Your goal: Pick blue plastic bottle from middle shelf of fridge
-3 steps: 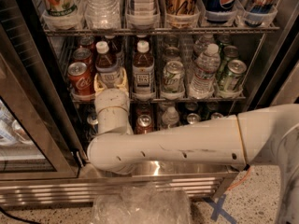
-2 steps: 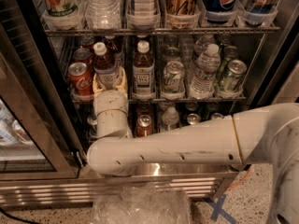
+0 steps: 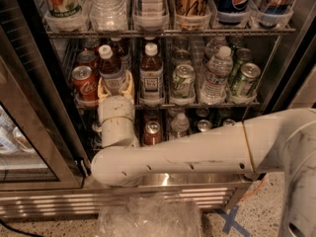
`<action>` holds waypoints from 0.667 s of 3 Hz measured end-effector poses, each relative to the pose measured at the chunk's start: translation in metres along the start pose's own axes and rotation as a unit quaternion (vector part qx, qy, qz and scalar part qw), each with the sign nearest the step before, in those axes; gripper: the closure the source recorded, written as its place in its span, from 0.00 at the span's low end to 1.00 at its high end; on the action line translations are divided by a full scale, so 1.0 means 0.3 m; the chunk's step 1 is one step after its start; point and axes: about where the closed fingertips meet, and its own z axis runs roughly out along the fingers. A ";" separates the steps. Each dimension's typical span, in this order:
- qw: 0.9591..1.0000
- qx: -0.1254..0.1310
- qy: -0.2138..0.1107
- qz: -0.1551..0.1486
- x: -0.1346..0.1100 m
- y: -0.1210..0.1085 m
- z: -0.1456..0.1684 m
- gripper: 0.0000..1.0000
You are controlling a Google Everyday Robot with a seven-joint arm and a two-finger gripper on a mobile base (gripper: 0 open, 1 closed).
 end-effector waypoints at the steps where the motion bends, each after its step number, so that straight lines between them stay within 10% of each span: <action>1: 1.000 -0.002 -0.012 0.005 -0.008 0.010 -0.012 1.00; 2: 1.000 -0.002 -0.012 0.005 -0.009 0.010 -0.012 1.00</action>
Offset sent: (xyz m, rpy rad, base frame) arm -0.1099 -0.0346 0.1136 0.1352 -0.4819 -0.0428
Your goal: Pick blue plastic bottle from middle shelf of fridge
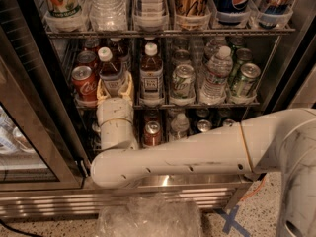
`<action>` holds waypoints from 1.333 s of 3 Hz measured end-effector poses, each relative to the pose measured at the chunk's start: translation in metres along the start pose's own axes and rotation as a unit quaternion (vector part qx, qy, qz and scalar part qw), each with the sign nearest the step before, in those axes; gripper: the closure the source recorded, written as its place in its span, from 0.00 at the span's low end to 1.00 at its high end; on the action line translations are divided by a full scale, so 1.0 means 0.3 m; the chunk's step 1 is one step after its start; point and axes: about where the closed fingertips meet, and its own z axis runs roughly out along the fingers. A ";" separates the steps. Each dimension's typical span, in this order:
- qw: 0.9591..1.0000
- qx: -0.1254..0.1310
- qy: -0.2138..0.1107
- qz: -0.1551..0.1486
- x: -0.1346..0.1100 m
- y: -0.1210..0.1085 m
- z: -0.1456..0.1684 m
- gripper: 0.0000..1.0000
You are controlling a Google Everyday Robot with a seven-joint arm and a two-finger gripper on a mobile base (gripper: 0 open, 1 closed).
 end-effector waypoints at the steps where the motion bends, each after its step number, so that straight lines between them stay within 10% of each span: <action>1: 1.000 0.001 -0.005 -0.001 -0.011 -0.003 0.003 1.00; 4: 1.000 -0.009 -0.014 0.004 -0.067 0.004 -0.028 1.00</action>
Offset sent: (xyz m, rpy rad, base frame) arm -0.0307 -0.0092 0.0902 0.0057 -0.1629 -0.0200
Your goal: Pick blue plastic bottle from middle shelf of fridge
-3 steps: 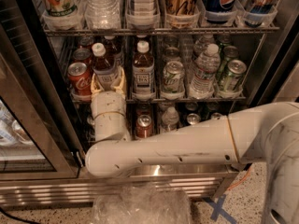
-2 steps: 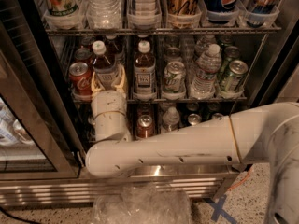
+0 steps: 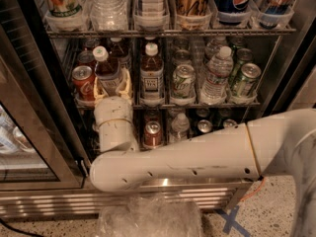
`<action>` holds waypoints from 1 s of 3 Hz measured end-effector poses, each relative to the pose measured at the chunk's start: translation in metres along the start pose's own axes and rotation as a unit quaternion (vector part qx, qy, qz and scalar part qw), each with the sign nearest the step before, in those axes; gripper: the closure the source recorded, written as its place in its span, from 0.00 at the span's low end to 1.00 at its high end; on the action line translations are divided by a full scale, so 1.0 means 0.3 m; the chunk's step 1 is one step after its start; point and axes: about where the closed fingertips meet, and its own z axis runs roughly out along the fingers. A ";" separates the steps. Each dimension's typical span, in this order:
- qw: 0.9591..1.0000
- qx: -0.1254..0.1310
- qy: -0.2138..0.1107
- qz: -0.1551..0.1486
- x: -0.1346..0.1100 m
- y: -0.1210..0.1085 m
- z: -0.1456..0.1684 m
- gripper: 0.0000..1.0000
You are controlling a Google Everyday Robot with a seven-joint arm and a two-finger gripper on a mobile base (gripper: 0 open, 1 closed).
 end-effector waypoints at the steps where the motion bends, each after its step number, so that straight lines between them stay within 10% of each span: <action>1: 1.000 -0.014 0.005 0.004 -0.010 0.011 -0.038 1.00; 3: 1.000 -0.022 0.002 0.003 -0.038 0.012 -0.039 1.00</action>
Offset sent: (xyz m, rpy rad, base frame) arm -0.1328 0.0054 0.0018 -0.1012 0.0702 0.2040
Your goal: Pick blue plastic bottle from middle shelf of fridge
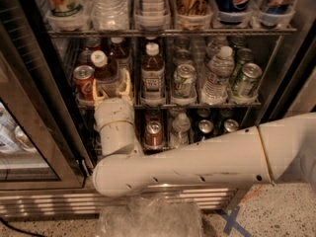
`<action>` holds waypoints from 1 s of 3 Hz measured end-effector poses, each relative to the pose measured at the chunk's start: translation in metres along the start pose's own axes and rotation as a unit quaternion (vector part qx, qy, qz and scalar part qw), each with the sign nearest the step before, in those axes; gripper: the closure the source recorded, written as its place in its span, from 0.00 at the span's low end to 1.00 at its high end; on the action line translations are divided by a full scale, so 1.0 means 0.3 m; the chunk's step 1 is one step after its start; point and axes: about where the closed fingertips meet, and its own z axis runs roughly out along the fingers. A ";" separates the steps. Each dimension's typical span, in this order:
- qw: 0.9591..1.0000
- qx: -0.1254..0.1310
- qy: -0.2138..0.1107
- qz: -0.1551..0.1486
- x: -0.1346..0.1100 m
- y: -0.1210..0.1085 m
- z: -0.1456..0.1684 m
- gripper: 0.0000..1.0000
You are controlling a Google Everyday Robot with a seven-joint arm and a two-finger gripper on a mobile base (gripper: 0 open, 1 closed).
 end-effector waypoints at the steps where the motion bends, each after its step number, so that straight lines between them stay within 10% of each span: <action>1: 0.999 -0.034 0.008 0.008 -0.041 0.026 -0.043 1.00; 3: 0.995 -0.082 0.025 0.043 -0.033 0.104 -0.165 1.00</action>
Offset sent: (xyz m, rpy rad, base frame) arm -0.1457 0.0590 -0.0183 0.1147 0.1700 0.4197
